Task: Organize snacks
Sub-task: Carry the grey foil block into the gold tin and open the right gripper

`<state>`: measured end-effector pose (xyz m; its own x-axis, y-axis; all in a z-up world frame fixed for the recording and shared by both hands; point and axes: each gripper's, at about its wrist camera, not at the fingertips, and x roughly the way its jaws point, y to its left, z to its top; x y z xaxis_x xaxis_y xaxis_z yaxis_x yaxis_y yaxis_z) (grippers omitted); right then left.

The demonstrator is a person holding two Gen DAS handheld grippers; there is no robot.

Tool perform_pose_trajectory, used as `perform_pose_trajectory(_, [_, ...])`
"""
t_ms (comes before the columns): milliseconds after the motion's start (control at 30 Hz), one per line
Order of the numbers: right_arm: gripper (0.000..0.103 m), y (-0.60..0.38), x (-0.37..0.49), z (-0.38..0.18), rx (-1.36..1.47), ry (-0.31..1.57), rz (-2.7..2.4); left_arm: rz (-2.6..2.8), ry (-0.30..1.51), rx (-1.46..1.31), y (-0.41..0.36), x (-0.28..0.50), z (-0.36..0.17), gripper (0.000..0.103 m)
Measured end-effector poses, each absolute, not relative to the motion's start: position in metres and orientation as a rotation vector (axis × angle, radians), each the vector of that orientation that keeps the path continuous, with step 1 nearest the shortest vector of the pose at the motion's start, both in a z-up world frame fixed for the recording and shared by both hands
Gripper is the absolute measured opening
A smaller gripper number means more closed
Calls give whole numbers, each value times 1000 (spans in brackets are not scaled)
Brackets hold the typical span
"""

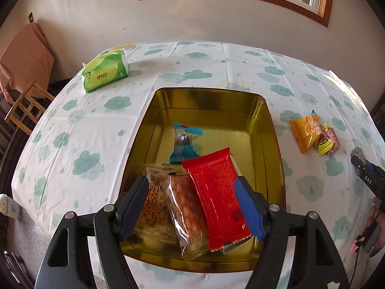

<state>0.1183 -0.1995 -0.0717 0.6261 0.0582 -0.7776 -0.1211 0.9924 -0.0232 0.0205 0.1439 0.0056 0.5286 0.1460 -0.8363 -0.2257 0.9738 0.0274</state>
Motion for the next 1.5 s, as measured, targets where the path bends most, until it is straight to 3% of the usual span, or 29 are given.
perform_pose_trajectory(267, [36,-202,119,-69,-76,927,75,239,1000,-127,153,15,1,81])
perform_pose_trajectory(633, [36,-194,102,-34,-75,881,154,290,978,-176,178,2,4,83])
perform_pose_trajectory(1500, [36,-48,33,16,-243,824,616,406,963,-238,228,-35,7,85])
